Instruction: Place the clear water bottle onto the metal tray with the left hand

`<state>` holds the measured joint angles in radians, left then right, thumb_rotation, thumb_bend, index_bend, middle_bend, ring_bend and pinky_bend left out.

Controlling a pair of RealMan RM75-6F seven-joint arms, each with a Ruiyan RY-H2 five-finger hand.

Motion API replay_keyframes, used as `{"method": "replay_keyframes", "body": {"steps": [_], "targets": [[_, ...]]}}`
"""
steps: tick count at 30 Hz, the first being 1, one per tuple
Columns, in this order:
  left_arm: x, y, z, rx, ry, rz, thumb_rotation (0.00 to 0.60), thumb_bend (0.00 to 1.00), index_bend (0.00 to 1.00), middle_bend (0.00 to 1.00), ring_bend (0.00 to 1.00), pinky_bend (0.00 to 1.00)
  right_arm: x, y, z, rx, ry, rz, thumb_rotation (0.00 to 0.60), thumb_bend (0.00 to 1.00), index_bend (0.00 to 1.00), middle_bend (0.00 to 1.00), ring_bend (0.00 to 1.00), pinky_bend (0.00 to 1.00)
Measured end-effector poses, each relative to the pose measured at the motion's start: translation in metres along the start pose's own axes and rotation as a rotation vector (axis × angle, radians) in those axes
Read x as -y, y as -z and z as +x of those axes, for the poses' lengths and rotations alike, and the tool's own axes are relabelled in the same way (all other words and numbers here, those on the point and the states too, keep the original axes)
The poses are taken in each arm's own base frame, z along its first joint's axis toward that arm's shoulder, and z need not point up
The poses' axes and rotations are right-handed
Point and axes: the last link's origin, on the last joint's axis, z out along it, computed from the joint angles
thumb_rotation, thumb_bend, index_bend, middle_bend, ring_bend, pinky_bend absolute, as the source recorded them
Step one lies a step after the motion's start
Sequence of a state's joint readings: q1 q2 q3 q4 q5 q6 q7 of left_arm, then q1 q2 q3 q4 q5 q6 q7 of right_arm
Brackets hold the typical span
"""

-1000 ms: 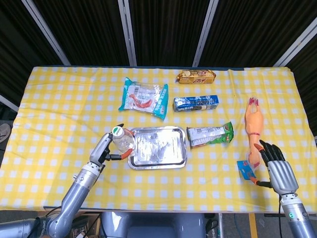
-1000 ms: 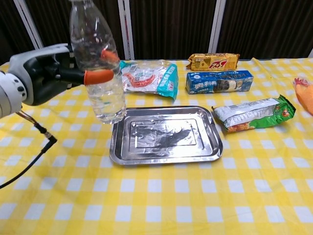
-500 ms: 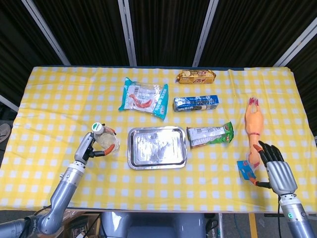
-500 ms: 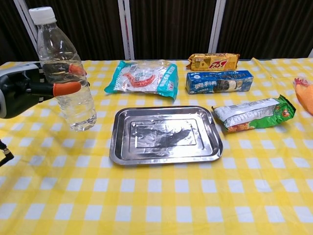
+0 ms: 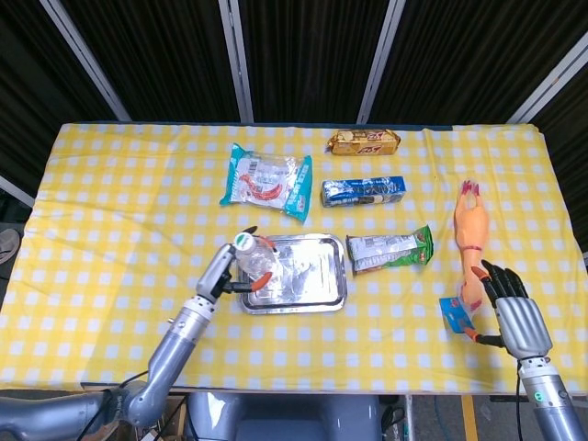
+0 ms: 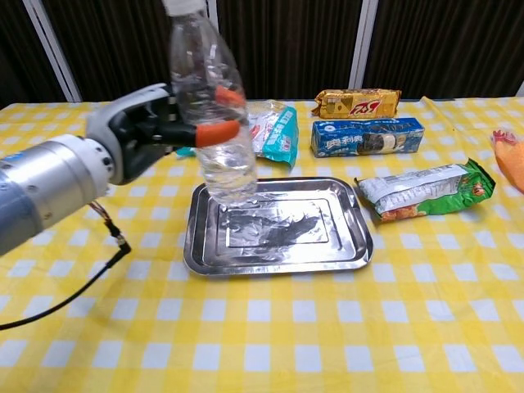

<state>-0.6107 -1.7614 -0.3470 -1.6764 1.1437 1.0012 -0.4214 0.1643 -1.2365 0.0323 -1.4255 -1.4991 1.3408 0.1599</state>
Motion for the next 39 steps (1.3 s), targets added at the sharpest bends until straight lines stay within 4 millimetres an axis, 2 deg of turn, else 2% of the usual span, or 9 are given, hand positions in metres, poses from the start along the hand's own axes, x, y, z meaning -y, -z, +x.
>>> {"method": "replay_keyframes", "body": {"steps": [3, 6, 14, 17, 21, 29, 31, 34, 39], "targets": [[-0.008, -0.005, -0.018, 0.026, -0.014, -0.006, 0.6, 0.45, 0.45, 0.43, 0.0, 0.1, -0.001, 0.0, 0.001, -0.004, -0.005, -0.001, 0.6, 0.05, 0.11, 0.0, 0.04, 0.0], [-0.017, 0.004, -0.008, -0.015, -0.037, -0.026, 0.6, 0.46, 0.46, 0.43, 0.0, 0.1, -0.001, 0.0, 0.0, -0.002, -0.005, 0.002, 0.6, 0.05, 0.11, 0.0, 0.04, 0.0], [-0.024, 0.073, 0.09, -0.26, -0.114, -0.025, 0.6, 0.46, 0.46, 0.44, 0.0, 0.1, 0.009, 0.002, -0.008, 0.023, 0.008, 0.027, 0.6, 0.05, 0.11, 0.0, 0.04, 0.0], [-0.02, 0.087, 0.108, -0.285, -0.085, -0.009, 0.6, 0.46, 0.46, 0.44, 0.0, 0.1, 0.012, 0.0, -0.011, 0.037, 0.016, 0.03, 0.6, 0.05, 0.11, 0.0, 0.04, 0.0], [-0.012, 0.079, 0.096, -0.235, -0.025, 0.013, 0.6, 0.46, 0.46, 0.44, 0.0, 0.1, 0.009, -0.003, -0.01, 0.032, 0.014, 0.012, 0.6, 0.05, 0.11, 0.0, 0.04, 0.0], [-0.011, 0.037, 0.015, -0.092, 0.131, 0.008, 0.6, 0.47, 0.46, 0.44, 0.0, 0.1, 0.004, -0.007, -0.009, 0.035, 0.009, -0.001, 0.6, 0.05, 0.11, 0.0, 0.04, 0.0], [-0.011, 0.035, 0.006, -0.083, 0.127, 0.007, 0.6, 0.47, 0.47, 0.45, 0.0, 0.1, 0.005, -0.007, -0.008, 0.035, 0.007, 0.005, 0.6, 0.05, 0.11, 0.0, 0.04, 0.0], [-0.011, 0.041, 0.017, -0.114, 0.103, 0.003, 0.6, 0.47, 0.48, 0.45, 0.0, 0.1, 0.006, -0.006, -0.008, 0.036, 0.0, 0.011, 0.6, 0.05, 0.11, 0.0, 0.04, 0.0], [-0.011, 0.057, 0.07, -0.221, -0.003, 0.01, 0.6, 0.47, 0.48, 0.45, 0.0, 0.1, 0.008, -0.004, -0.009, 0.044, -0.004, 0.019, 0.6, 0.05, 0.11, 0.0, 0.04, 0.0]]}}
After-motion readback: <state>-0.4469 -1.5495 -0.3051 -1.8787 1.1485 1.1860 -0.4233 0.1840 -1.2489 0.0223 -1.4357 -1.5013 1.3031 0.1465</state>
